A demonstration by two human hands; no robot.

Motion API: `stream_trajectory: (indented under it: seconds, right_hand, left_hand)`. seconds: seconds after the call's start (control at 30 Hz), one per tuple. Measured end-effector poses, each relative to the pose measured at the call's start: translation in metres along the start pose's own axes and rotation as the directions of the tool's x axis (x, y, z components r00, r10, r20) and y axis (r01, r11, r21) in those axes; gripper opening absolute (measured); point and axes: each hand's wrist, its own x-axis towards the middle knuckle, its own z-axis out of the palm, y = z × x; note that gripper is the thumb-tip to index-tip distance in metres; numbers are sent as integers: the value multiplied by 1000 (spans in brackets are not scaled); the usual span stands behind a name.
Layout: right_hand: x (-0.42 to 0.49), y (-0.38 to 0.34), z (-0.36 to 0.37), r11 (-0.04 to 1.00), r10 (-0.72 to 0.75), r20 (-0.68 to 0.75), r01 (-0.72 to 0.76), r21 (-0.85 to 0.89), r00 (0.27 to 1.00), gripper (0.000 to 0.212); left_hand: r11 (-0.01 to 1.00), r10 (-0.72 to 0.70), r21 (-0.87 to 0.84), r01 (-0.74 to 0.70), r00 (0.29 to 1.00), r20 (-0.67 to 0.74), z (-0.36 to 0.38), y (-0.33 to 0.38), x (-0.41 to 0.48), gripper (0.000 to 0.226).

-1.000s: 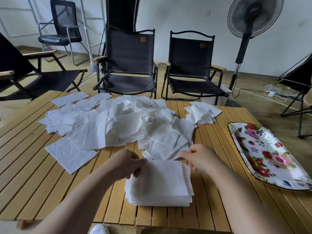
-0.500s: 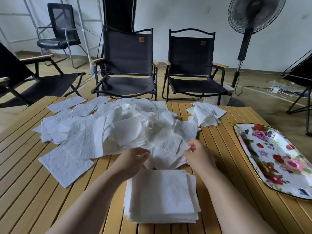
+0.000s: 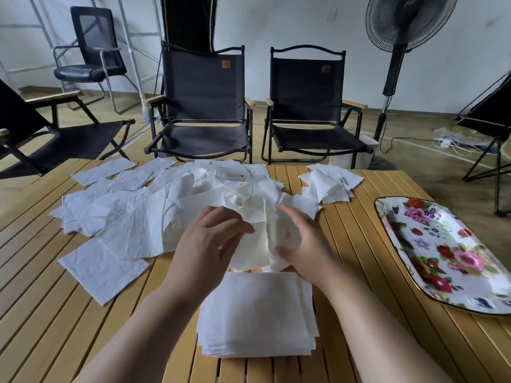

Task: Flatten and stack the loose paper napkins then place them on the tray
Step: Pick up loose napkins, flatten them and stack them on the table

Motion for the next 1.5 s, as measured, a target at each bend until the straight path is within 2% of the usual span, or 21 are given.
stream_trajectory:
  seconds: [0.1, 0.2, 0.27, 0.33, 0.43, 0.47, 0.53, 0.6, 0.67, 0.77, 0.9, 1.0, 1.03, 1.1, 1.17, 1.2, 1.23, 1.3, 1.4, 1.43, 1.5]
  right_hand:
    - [-2, -4, 1, 994, -103, 97, 105, -16, 990, 70]
    - [-5, -11, 0, 992, -117, 86, 113, 52, 989, 47]
    - [-8, -15, -2, 994, -107, 80, 104, 43, 991, 43]
    - [-11, -19, -5, 992, -125, 101, 125, 14, 987, 52]
    - [-15, -22, -6, 980, -190, 143, 196, -29, 971, 83]
    - [-16, -23, -6, 976, -206, 148, 213, -37, 967, 88]
    - [-18, -24, -6, 974, -211, 157, 222, -53, 965, 78]
    - [-20, -25, -10, 976, -186, 160, 201, -87, 970, 54]
    - [-23, -22, -14, 984, -162, 134, 171, -56, 978, 43]
    - [-28, -22, -26, 990, 10, 88, -22, 138, 996, 12]
    - [-34, -22, -43, 949, 65, 80, -86, 303, 995, 16]
    - [-43, -23, -56, 887, 100, 226, -190, 421, 969, 46]
    - [-45, -20, -60, 886, 133, 316, -256, 388, 939, 49]
    - [-50, -17, -66, 915, 215, 525, -358, 187, 824, 38]
    - [-55, -18, -66, 926, 327, 648, -369, -76, 688, 26]
    - [-55, -15, -64, 916, 383, 658, -357, -183, 648, 25]
    - [-54, -14, -61, 901, 430, 647, -349, -259, 630, 24]
    - [-53, -14, -58, 879, 476, 621, -361, -311, 623, 25]
    - [-50, -14, -54, 859, 512, 567, -388, -334, 645, 35]
    - [-49, -13, -52, 855, 518, 515, -411, -315, 683, 40]
    - [-45, -6, -45, 870, 493, 333, -448, -204, 804, 42]
  left_hand:
    - [998, 63, -1, -63, 998, -10, -4, 4, -3, 20]
    - [998, 53, -17, -54, 998, -41, -11, 9, -4, 24]
    - [998, 56, -17, -57, 997, -45, -15, 10, -4, 26]
    - [997, 80, -3, -80, 996, -32, -19, 11, -3, 25]
    - [990, 138, -3, -138, 990, 4, -24, 19, -2, 21]
    - [987, 162, -13, -162, 987, 20, -26, 22, -1, 21]
    - [980, 199, -29, -197, 979, 52, -29, 29, 0, 22]
    - [982, 184, -43, -182, 981, 59, -31, 34, -1, 23]
    - [993, 86, -87, -83, 996, 26, -36, 37, -4, 24]
    - [965, -167, -210, 155, 985, -39, -42, 36, -8, 32]
    - [780, -517, -415, 469, 856, -5, -52, 26, -10, 32]
    - [579, -630, -527, 622, 752, 195, -55, 14, -13, 28]
    - [505, -648, -531, 680, 706, 286, -55, 12, -15, 28]
    - [432, -662, -447, 783, 612, 432, -50, 7, -21, 28]
    - [411, -649, -336, 847, 531, 545, -43, 3, -28, 29]
    - [406, -629, -295, 865, 499, 597, -40, 2, -30, 28]
    - [418, -606, -254, 872, 477, 637, -37, 2, -33, 26]
    - [510, -580, -153, 847, 469, 666, -32, 3, -35, 21]
    - [623, -584, -49, 780, 506, 635, -27, 3, -34, 22]
    - [639, -590, -34, 768, 518, 620, -25, 2, -35, 24]
    - [651, -625, -2, 759, 537, 566, -21, -2, -37, 29]
